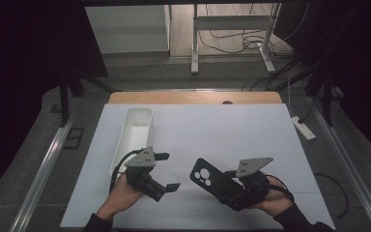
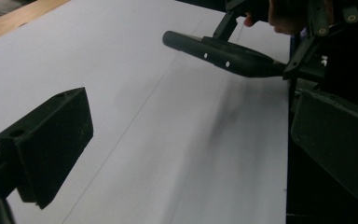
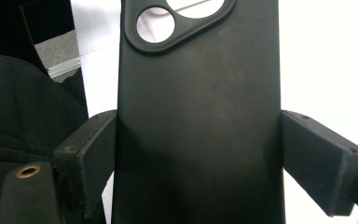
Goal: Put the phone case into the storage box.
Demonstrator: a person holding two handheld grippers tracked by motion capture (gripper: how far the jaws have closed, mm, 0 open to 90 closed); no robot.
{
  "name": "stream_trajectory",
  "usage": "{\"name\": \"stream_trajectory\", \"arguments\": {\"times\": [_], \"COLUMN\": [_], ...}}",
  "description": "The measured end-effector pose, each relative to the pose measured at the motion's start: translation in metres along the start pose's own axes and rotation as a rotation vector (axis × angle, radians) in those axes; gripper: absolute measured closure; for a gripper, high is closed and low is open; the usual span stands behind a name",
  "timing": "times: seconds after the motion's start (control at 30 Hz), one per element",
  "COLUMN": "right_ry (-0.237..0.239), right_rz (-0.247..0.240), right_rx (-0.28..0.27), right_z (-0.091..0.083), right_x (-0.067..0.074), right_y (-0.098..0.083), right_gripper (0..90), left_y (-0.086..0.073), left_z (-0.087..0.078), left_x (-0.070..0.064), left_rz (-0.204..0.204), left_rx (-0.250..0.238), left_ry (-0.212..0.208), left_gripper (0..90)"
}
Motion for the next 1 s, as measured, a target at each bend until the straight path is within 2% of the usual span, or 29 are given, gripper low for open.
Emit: {"name": "stream_trajectory", "arguments": {"times": [0.1, 0.27, 0.53, 0.67, 0.9, 1.0], "right_ry": [0.016, 0.045, 0.084, 0.102, 0.126, 0.136], "right_rz": [-0.01, -0.015, -0.05, -0.059, -0.073, -0.081], "right_rx": [-0.009, -0.022, -0.058, -0.069, -0.073, -0.077], "right_z": [0.002, 0.004, 0.007, 0.008, 0.012, 0.013], "right_x": [0.001, 0.002, 0.002, 0.003, 0.006, 0.007], "right_y": [0.002, 0.006, 0.014, 0.017, 0.021, 0.023], "right_gripper": [15.3, 15.3, 15.2, 15.2, 15.1, 15.1], "left_y": [0.002, 0.004, 0.006, 0.005, 0.005, 0.005], "left_z": [0.002, 0.005, 0.01, 0.01, 0.012, 0.013], "left_x": [-0.001, -0.002, -0.003, -0.001, -0.002, -0.005], "left_rz": [0.003, 0.021, 0.025, 0.026, 0.035, 0.051], "left_rx": [-0.011, -0.005, -0.003, -0.017, -0.02, -0.017], "left_ry": [-0.022, -0.032, -0.062, -0.083, -0.111, -0.134], "left_gripper": [0.0, 0.0, 0.0, 0.0, 0.0, 0.0]}}
Point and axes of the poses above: each handheld gripper's, and its own axes: z roughly forward along the jaws, y roughly out of its top, x roughly to its left, the point moved 2 cm from there along z, roughly forward along the jaws, and after that the axes turned 2 degrees about -z, right-handed, at the moved point
